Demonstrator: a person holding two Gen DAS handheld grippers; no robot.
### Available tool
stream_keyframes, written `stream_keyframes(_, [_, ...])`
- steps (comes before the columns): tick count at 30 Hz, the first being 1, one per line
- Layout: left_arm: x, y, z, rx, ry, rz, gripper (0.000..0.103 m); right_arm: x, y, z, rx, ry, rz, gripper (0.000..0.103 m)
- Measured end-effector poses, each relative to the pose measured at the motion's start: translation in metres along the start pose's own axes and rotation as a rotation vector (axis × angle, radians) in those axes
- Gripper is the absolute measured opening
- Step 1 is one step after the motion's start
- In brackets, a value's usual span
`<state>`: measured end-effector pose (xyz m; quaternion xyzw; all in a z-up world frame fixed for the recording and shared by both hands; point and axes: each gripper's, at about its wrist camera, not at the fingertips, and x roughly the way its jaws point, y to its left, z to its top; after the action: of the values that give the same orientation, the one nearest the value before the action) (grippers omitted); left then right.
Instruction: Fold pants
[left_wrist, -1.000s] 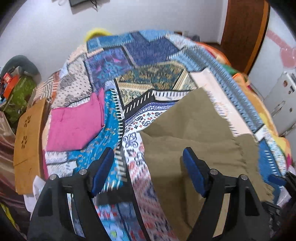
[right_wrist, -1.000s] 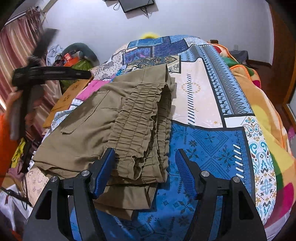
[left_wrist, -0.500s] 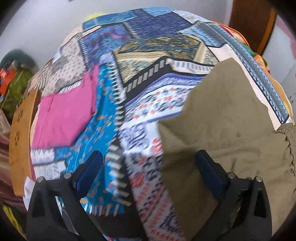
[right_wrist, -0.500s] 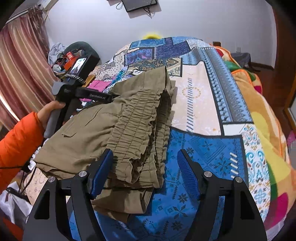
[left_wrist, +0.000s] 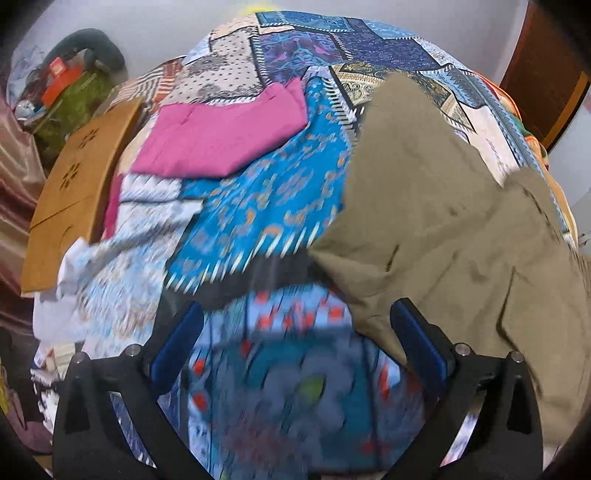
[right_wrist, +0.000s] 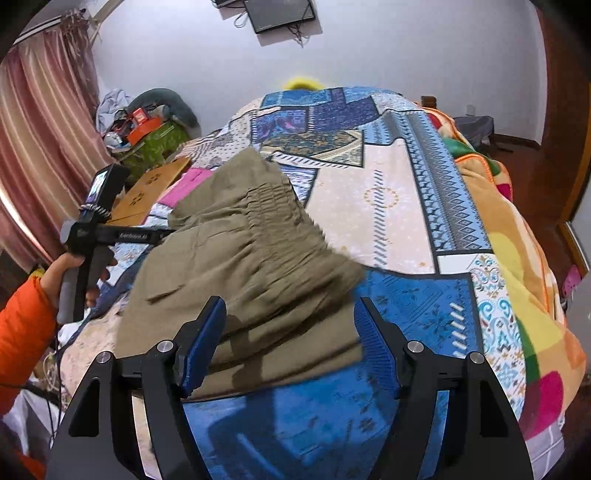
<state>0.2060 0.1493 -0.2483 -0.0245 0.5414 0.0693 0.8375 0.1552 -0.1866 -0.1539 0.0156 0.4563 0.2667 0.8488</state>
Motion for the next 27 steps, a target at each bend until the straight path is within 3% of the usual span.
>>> stream_keyframes(6, [-0.02, 0.003, -0.042, -0.045, -0.014, -0.059, 0.103, 0.008, 0.023, -0.013, -0.045, 0.037, 0.019, 0.068])
stream_keyframes(12, [-0.026, 0.003, -0.053, -0.075, -0.009, -0.115, 0.103, 0.031, 0.021, -0.028, -0.095, 0.093, -0.031, 0.069])
stream_keyframes(17, [-0.035, 0.0, -0.055, -0.025, -0.081, -0.053, 0.102, 0.038, -0.003, -0.023, -0.088, 0.089, -0.085, 0.073])
stream_keyframes(27, [-0.036, 0.011, -0.06, -0.026, -0.074, -0.08, 0.099, 0.05, -0.027, -0.005, -0.097, 0.081, -0.172, 0.073])
